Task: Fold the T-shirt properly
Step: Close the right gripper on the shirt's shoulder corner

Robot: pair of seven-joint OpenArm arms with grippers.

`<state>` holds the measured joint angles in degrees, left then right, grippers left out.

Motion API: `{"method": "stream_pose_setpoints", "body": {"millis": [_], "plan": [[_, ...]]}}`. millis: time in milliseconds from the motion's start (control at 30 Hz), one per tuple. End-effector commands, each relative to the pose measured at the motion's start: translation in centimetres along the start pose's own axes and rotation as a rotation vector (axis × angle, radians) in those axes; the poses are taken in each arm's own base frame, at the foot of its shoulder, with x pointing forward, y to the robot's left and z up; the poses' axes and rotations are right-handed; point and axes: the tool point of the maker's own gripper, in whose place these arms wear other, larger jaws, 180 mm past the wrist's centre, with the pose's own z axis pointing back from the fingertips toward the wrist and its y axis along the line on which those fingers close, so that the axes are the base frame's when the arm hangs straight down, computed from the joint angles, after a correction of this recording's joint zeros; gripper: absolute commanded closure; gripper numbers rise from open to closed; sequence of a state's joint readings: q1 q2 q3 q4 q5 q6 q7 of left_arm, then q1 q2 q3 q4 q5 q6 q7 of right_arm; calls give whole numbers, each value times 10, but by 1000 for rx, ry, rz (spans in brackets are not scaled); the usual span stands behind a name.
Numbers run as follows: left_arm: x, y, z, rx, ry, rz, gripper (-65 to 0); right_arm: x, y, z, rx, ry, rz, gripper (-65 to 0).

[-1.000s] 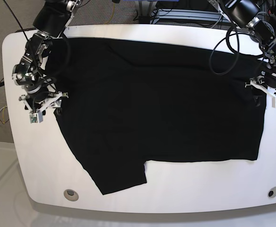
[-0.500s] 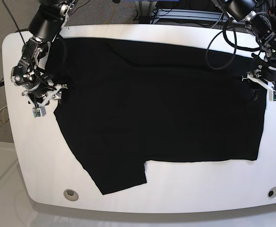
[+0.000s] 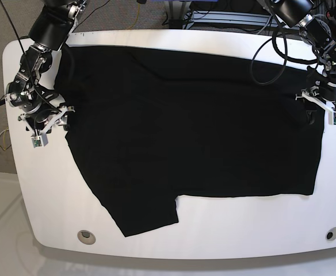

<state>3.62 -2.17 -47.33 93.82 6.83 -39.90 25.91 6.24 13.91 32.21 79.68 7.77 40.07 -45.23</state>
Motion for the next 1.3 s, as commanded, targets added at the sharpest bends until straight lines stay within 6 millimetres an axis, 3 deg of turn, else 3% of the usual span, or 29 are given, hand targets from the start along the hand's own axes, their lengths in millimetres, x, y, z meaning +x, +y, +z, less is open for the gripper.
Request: {"method": "stream_pose_setpoints", "body": {"millis": [0,200,467,733,867,1000,1267], "plan": [[19,8,1,15,-60,-11,-392,27,-4,7,-14,-89,18,-410],[28,13,-1,27,-71,-23,-391,37,3,-7,22,-207,-36,-412],[31,11,-4,24,-78,-4,-391,16,17,-22,64,-158,-95,-395],[39,7,-7,15,-94,-8,-390,9,29,-27,92,-100,-78,-324],[42,5,-8,13,-100,-13,-392,10,34,-29,115,-79,-70,-346],[40,6,-6,27,-91,-23,-392,13,54,-33,164,-38,-10,-379],[36,5,-8,45,-78,-20,-395,19,60,-34,173,-44,14,-420]]}}
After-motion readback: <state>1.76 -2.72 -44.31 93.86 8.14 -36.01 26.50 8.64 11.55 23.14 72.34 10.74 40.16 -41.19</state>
